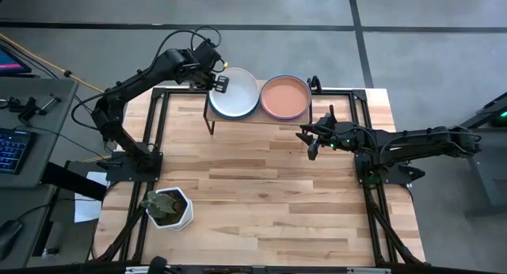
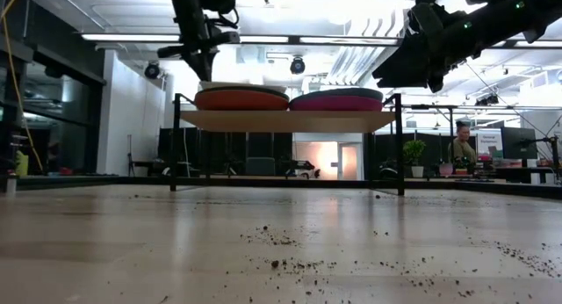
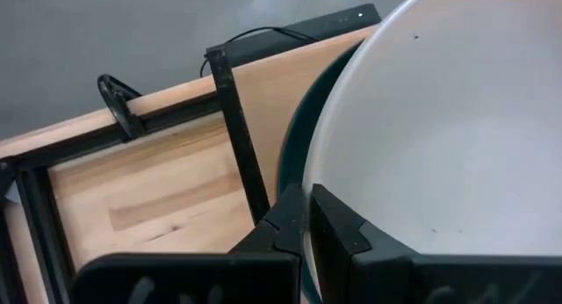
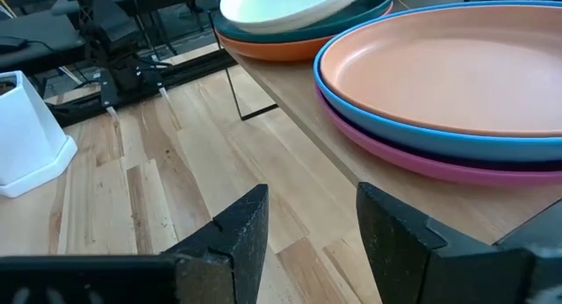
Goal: Place and stack plates onto a shelf
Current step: Stack the white plate on top of the dark green plate on the shelf, then return to Home Position
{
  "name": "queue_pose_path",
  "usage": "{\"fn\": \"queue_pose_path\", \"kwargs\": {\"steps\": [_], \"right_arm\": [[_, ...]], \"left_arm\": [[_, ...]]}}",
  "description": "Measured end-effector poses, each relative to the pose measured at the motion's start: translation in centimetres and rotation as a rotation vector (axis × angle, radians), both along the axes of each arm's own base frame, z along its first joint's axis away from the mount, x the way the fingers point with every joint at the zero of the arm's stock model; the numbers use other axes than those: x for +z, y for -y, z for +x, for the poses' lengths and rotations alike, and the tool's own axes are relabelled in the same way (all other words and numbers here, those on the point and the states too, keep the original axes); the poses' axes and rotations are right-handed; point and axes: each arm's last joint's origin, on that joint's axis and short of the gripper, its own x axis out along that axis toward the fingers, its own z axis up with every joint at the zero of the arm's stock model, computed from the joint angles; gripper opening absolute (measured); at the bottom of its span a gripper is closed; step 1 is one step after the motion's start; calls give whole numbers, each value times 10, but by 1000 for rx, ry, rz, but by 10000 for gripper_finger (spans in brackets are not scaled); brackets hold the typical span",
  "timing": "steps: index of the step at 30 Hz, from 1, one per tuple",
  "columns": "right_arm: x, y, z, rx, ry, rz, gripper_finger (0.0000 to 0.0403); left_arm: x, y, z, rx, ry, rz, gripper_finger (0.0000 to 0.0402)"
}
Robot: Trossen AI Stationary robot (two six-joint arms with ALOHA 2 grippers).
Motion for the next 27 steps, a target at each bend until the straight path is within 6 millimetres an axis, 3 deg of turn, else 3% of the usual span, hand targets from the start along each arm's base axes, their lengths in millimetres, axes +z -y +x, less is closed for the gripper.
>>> {"fn": "queue_pose_path", "kwargs": {"steps": [9,20,27], "right_arm": [[0,0,0,-2,3,6,156],[0,0,0,-3,3,6,156],[0,0,0,-12,1,-5,156]], "left_arm": [[0,1,2,-37,4,-9,11],[0,0,2,-51,-12,17,82],[10,-3,6,-124,34,122,117]]}}
